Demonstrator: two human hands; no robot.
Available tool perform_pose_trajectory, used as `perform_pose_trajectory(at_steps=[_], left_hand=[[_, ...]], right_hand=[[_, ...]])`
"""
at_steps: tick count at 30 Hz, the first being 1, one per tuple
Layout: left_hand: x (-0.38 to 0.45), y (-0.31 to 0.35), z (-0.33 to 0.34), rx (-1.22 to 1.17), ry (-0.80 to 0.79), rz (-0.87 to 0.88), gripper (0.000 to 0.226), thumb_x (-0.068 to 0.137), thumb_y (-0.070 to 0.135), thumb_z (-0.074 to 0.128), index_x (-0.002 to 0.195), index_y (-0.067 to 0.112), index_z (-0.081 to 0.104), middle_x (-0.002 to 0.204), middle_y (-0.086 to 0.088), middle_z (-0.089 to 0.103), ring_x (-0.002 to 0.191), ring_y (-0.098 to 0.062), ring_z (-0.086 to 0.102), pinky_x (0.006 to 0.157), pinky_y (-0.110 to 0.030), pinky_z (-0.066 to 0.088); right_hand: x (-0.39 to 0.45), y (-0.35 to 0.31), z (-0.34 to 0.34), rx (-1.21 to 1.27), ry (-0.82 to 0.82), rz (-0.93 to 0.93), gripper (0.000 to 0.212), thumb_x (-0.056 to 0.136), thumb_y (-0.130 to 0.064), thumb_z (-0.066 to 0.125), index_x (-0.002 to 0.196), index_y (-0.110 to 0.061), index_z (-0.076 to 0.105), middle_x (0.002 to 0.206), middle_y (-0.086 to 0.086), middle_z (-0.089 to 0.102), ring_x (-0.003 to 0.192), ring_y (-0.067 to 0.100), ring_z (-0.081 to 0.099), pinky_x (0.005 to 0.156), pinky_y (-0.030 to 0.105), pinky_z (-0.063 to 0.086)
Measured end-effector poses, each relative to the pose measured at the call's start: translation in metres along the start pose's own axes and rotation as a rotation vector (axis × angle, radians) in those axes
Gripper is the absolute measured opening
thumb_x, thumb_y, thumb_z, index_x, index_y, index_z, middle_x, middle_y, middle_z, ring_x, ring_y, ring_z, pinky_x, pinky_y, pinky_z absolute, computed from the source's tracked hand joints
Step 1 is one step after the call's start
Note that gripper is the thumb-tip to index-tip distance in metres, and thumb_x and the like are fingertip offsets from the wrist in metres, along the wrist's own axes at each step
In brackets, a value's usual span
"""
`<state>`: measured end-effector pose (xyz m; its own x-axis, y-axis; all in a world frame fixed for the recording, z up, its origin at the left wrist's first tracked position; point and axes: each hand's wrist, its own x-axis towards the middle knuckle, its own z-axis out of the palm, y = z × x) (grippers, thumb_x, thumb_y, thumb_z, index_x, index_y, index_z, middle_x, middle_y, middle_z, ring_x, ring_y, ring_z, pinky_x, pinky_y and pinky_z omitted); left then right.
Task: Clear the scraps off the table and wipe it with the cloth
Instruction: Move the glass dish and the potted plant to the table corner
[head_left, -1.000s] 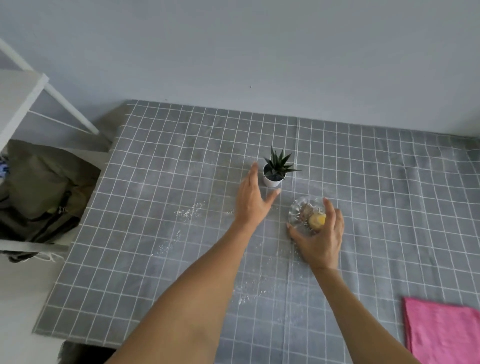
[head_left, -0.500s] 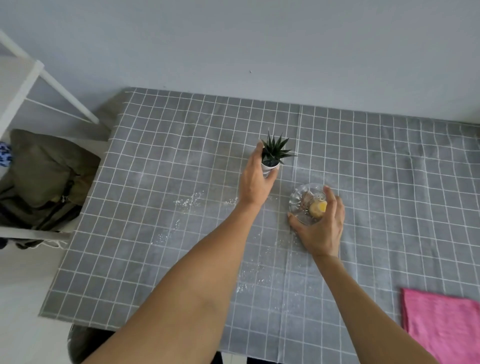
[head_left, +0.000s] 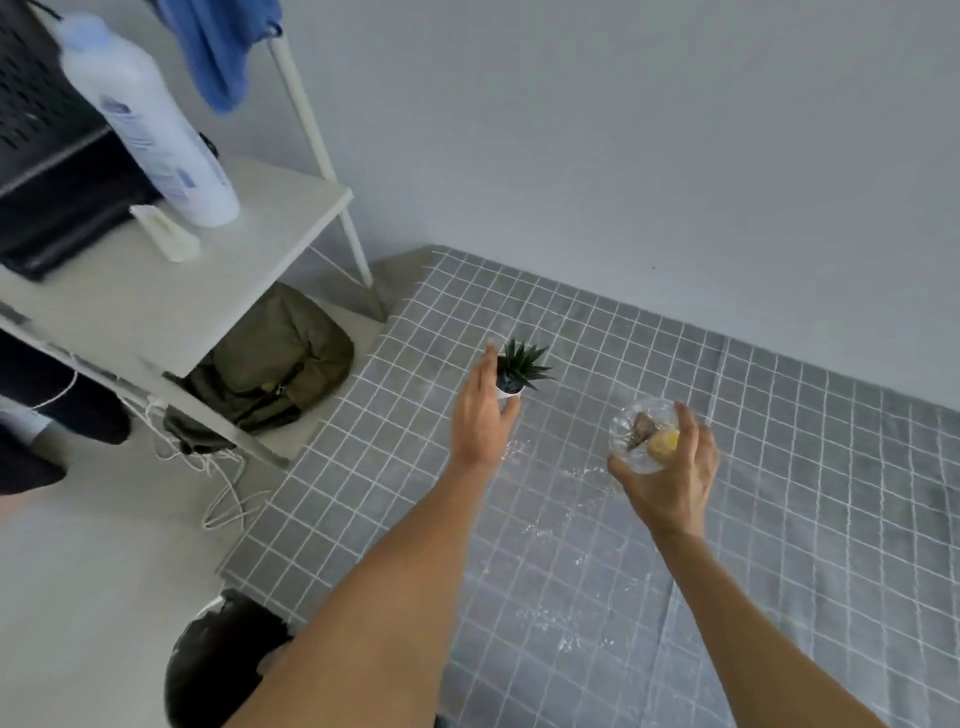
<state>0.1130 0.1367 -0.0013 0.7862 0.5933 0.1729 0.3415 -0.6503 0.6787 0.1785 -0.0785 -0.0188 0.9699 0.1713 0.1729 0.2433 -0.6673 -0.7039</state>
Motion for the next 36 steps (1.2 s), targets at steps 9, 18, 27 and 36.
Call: perform_pose_trajectory(at_steps=[9,18,27,36], left_hand=[[0.009,-0.071,-0.061,0.027,0.117,-0.131,0.075,0.089,0.028,0.063,0.150,0.015,0.022,0.143,-0.010,0.046,0.120,-0.030,0.055,0.093,-0.045,0.052],[0.025,-0.113,-0.065,-0.018,0.176,-0.223,0.074,0.089,0.031,0.062,0.150,0.012,0.024,0.146,-0.009,0.043,0.127,-0.027,0.050,0.097,-0.041,0.050],[0.050,-0.123,-0.040,-0.081,0.165,-0.254,0.076,0.086,0.033,0.066,0.149,0.011,0.028,0.140,-0.008,0.051,0.112,-0.028,0.061,0.089,-0.034,0.052],[0.068,-0.123,-0.021,-0.138,0.133,-0.241,0.069,0.089,0.033,0.063,0.146,0.008,0.032,0.145,-0.007,0.045,0.119,-0.024,0.057,0.092,-0.031,0.052]], right_hand=[[0.027,-0.082,0.083,0.056,-0.102,-0.146,0.098,0.061,-0.029,0.088,0.142,-0.021,0.034,0.133,0.018,0.040,0.124,0.037,0.036,0.101,0.053,0.036],[0.053,-0.120,0.172,0.039,-0.236,-0.268,0.096,0.060,-0.034,0.087,0.140,-0.021,0.035,0.132,0.017,0.042,0.122,0.035,0.039,0.099,0.047,0.038],[0.094,-0.125,0.219,0.054,-0.302,-0.231,0.099,0.062,-0.037,0.086,0.142,-0.026,0.028,0.137,0.015,0.038,0.130,0.033,0.032,0.108,0.050,0.033],[0.113,-0.118,0.223,-0.106,-0.345,-0.301,0.095,0.079,-0.055,0.066,0.149,-0.029,0.006,0.148,0.021,0.028,0.136,0.039,0.030,0.104,0.058,0.038]])
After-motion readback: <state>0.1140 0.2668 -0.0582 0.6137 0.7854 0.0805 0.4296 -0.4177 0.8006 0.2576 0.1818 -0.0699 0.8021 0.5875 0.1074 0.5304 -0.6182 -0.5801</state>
